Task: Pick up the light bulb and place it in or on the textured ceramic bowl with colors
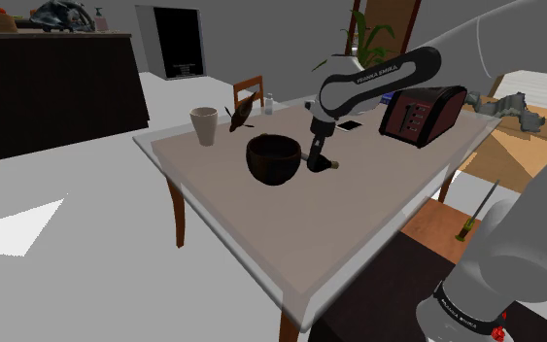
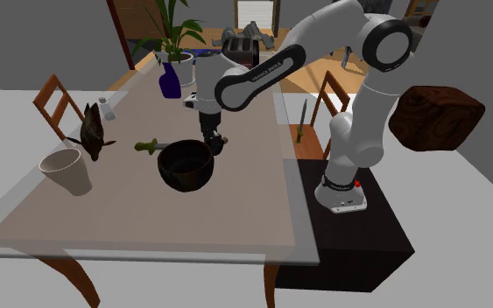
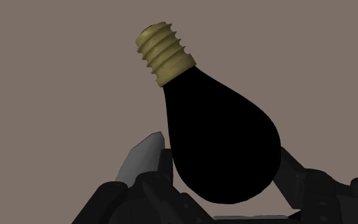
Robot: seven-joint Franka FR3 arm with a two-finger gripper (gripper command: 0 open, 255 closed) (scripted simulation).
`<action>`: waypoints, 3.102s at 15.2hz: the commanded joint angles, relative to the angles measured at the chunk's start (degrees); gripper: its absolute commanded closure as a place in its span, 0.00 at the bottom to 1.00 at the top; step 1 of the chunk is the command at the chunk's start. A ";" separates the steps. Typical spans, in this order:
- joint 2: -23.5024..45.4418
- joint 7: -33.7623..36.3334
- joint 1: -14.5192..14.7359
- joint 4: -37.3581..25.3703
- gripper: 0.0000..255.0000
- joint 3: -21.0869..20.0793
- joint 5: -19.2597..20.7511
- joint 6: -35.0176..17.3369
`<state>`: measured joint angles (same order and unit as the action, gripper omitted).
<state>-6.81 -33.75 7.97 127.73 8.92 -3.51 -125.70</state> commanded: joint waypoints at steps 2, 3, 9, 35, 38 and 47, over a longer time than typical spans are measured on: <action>-0.58 0.22 -0.02 -0.96 1.00 -0.03 0.18 1.55; -0.84 0.31 -0.02 -1.47 1.00 -0.05 0.25 2.33; -2.24 0.81 -0.05 -4.72 1.00 -0.15 0.64 6.94; -3.05 2.08 0.02 -23.98 1.00 -0.33 1.08 26.97; -1.95 3.32 0.55 -26.35 1.00 -1.02 0.92 28.18; 8.58 13.73 5.37 -39.47 1.00 -6.56 0.58 30.25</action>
<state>0.45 -21.23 12.80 89.98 2.92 -2.96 -95.76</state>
